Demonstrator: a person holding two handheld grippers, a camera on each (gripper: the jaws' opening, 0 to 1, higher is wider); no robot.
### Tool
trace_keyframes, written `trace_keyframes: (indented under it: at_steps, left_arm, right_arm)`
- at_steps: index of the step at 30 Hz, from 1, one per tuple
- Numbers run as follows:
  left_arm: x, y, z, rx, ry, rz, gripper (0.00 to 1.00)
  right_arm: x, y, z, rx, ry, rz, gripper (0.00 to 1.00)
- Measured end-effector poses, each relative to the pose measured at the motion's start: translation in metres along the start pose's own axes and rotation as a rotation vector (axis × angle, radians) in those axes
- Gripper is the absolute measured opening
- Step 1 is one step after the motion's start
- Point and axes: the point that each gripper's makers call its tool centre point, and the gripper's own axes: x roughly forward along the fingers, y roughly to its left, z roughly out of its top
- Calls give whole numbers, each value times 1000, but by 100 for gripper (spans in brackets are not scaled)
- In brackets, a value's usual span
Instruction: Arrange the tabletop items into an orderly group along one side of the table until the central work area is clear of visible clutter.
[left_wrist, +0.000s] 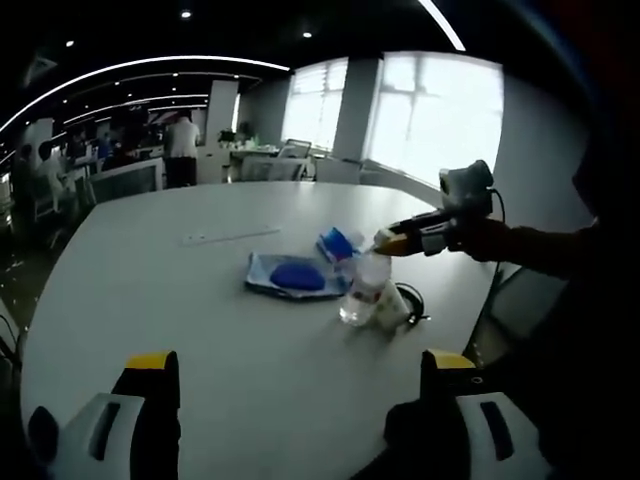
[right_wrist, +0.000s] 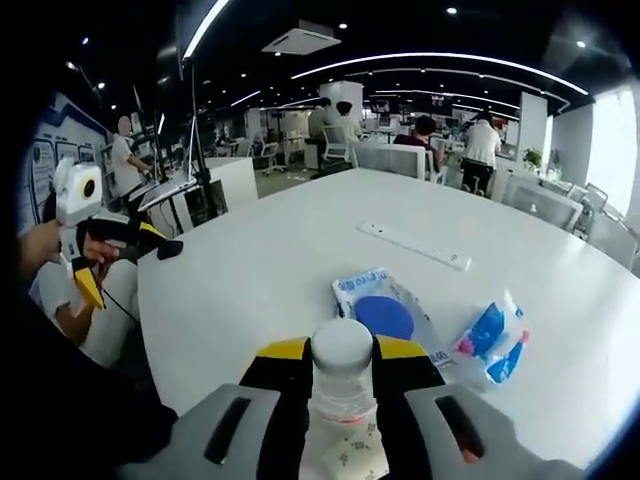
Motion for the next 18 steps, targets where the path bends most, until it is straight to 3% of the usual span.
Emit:
trace_keyframes:
  at_steps: [8,13,18]
  left_arm:
    - [-4,11,0,-7,0,14,100]
    - [-4,13,1,2,10,18,100]
    - [-4,14,3,-1,1,21,100]
  right_arm:
    - [1,-1,1,10,-5,0,19]
    - [8,5,5,-41,8,6,19]
    - [5,3,3,-1,9,3,19]
